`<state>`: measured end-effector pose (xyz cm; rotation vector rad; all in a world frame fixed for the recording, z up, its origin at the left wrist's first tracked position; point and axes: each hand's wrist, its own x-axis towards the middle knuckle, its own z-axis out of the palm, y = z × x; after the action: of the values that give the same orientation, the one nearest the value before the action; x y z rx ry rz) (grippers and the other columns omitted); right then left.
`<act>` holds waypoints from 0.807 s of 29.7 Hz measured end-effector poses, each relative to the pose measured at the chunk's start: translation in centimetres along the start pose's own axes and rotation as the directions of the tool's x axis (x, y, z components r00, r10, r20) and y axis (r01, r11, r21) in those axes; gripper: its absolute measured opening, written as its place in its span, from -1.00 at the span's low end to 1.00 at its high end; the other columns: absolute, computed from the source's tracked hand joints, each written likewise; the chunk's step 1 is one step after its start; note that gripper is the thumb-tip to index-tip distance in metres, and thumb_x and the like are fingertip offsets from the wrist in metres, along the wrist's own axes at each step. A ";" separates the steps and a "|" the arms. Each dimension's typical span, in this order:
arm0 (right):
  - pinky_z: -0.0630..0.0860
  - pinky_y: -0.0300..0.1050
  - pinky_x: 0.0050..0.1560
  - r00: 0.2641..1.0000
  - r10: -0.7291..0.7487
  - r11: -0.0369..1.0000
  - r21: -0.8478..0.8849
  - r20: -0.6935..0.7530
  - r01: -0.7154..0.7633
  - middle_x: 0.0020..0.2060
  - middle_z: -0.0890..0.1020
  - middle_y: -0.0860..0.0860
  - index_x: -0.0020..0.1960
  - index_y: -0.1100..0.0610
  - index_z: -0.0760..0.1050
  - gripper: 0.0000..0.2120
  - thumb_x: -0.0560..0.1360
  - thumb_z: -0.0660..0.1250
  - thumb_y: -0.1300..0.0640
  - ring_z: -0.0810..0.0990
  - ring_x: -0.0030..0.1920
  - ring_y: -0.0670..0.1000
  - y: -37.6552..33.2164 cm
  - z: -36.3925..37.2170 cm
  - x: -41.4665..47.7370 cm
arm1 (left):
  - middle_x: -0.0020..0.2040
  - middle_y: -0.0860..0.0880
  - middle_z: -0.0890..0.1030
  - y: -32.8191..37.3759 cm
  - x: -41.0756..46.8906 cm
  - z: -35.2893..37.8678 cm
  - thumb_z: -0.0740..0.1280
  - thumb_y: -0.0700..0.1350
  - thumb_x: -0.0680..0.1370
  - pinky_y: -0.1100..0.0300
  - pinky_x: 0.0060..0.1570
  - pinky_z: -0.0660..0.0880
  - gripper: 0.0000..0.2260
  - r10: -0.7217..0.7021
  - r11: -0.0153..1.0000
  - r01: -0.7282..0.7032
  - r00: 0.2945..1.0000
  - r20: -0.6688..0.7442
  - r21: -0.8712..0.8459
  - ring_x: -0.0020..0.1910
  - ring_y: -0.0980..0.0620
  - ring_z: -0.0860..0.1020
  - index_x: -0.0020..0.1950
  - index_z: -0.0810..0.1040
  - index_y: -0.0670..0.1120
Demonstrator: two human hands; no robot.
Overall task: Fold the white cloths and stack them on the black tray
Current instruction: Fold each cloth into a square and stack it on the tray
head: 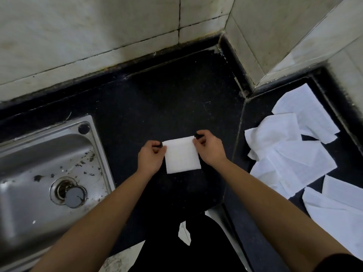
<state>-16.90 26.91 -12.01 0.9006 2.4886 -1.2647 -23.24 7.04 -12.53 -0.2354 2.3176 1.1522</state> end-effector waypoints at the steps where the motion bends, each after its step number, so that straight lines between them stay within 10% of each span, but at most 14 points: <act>1: 0.56 -0.05 0.06 0.992 -0.124 0.985 -0.126 -0.034 0.119 0.06 0.57 -0.02 0.36 0.08 0.45 -0.65 0.61 0.29 0.02 0.55 -0.03 -0.05 0.4 -0.1 -0.4 | -0.04 0.03 0.59 -0.4 -0.6 -0.2 0.39 -0.05 0.55 0.14 -0.01 0.51 -0.74 0.087 0.995 -0.085 0.996 -0.031 0.050 -0.01 0.02 0.58 0.21 0.53 -0.09; 5: 0.48 0.19 0.26 0.769 -0.621 0.570 -0.585 0.153 0.577 0.43 0.39 0.17 0.47 0.16 0.34 -0.55 0.64 0.18 0.00 0.45 0.32 0.21 2.5 -0.5 -1.6 | 0.32 -0.08 0.50 -2.6 -2.3 -1.0 0.28 -0.02 0.61 0.01 0.17 0.46 -0.68 0.639 0.609 -0.586 0.762 0.106 0.534 0.28 -0.07 0.46 0.32 0.49 -0.11; 9: 0.02 0.22 0.56 0.758 -0.463 0.354 -0.688 0.460 0.634 0.61 -0.13 0.15 0.62 0.19 -0.14 -0.30 0.67 -0.14 -0.23 -0.10 0.60 0.20 3.9 0.4 -1.7 | 0.62 -0.08 -0.05 -4.1 -1.5 -1.0 -0.06 0.22 0.64 -0.09 0.53 0.03 -0.37 0.499 0.261 -0.716 0.674 0.544 0.648 0.59 -0.01 -0.13 0.60 0.02 -0.14; 20: -0.09 0.20 0.57 0.790 -0.382 0.379 -0.699 0.479 0.607 0.60 -0.24 0.08 0.61 0.13 -0.27 -0.26 0.61 -0.29 -0.31 -0.22 0.59 0.17 4.6 0.4 -0.9 | 0.57 -0.07 -0.31 -3.9 -0.2 -1.2 -0.21 0.25 0.62 -0.11 0.49 -0.28 -0.34 0.340 0.129 -0.721 0.677 0.653 0.681 0.51 0.01 -0.41 0.58 -0.27 -0.12; 24: -0.04 0.15 0.57 0.917 -0.322 0.716 -0.573 0.235 0.398 0.61 -0.11 0.11 0.63 0.10 -0.10 -0.29 0.64 -0.09 -0.29 -0.14 0.60 0.14 4.6 0.4 -3.7 | 0.61 -0.07 0.00 -2.3 -1.1 -1.8 -0.05 0.21 0.65 -0.12 0.52 0.00 -0.38 0.431 0.277 -0.704 0.699 0.570 0.654 0.58 -0.01 -0.07 0.60 0.04 -0.12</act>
<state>-11.29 27.06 -13.67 0.1684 2.7740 -0.4639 -22.09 4.14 -12.64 1.1911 2.4177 0.0882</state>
